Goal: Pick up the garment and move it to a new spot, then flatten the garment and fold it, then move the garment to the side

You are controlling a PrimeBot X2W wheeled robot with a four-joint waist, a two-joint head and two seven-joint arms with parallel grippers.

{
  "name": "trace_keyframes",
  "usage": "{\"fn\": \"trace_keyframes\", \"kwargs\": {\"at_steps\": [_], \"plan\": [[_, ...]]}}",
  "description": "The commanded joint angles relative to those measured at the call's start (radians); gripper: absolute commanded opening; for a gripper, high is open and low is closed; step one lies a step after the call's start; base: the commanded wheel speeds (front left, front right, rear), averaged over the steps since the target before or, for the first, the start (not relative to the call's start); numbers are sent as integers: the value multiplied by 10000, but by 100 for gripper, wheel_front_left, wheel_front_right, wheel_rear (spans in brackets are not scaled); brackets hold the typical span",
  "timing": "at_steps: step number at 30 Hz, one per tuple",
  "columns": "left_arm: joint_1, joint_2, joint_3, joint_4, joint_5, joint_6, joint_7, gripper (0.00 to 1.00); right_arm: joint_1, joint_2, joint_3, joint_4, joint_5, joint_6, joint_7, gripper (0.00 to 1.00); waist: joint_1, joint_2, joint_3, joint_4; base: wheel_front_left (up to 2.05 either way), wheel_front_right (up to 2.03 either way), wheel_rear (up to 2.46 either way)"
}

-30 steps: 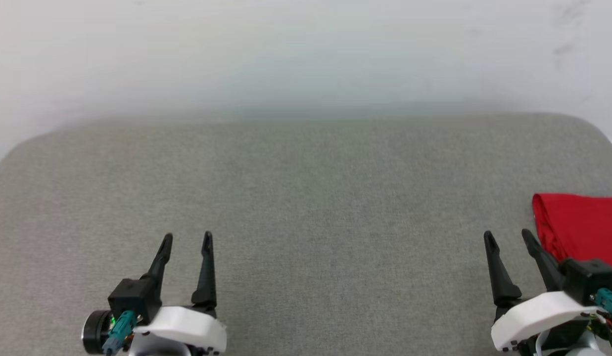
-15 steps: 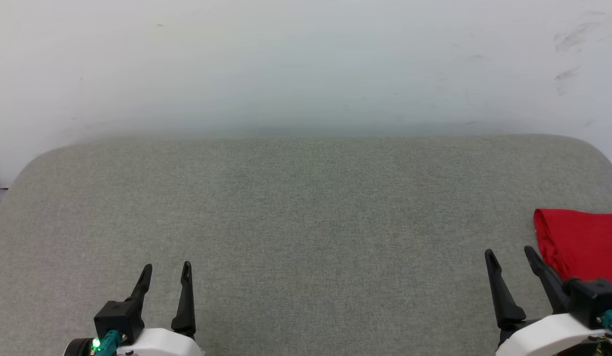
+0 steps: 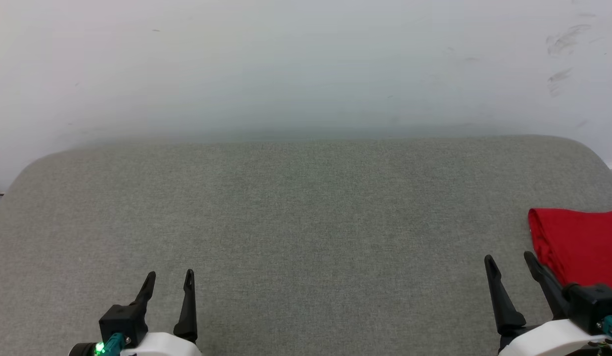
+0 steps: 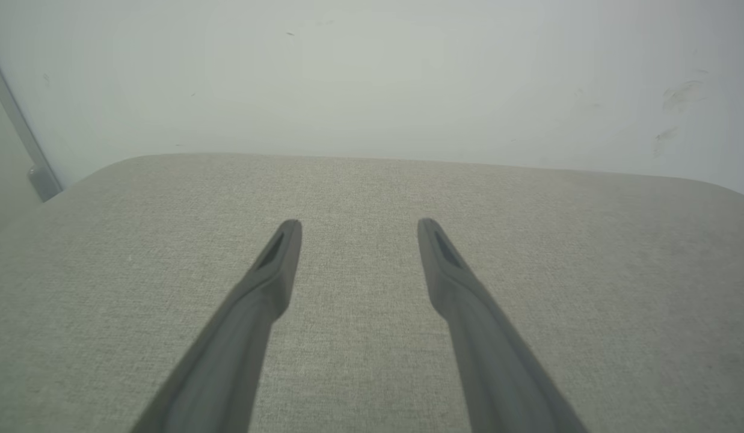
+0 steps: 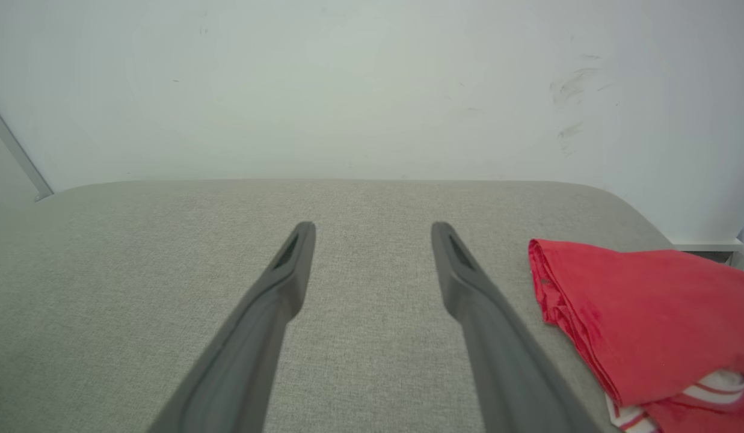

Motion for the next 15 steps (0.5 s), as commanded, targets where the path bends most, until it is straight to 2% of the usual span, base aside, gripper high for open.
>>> {"fn": "trace_keyframes", "kwargs": {"at_steps": [1, 14, 15], "plan": [[-155, 29, -1, 18, 19, -42, -36, 100, 25, 39, 23, -1, -6, -8, -23, 100, 0, 0, 7, -5, 0, 0, 0], [-302, 88, -9, 74, 39, -67, -59, 100, 5, 40, 92, 38, 149, -8, -111, 100, 0, 0, 80, -18, 0, 0, 0], [-167, 33, -7, 79, -3, -64, -10, 0, -15, 2, 77, 74, 78, 0, -110, 0, 0, 0, 81, -19, 0, 0, 0]]}}
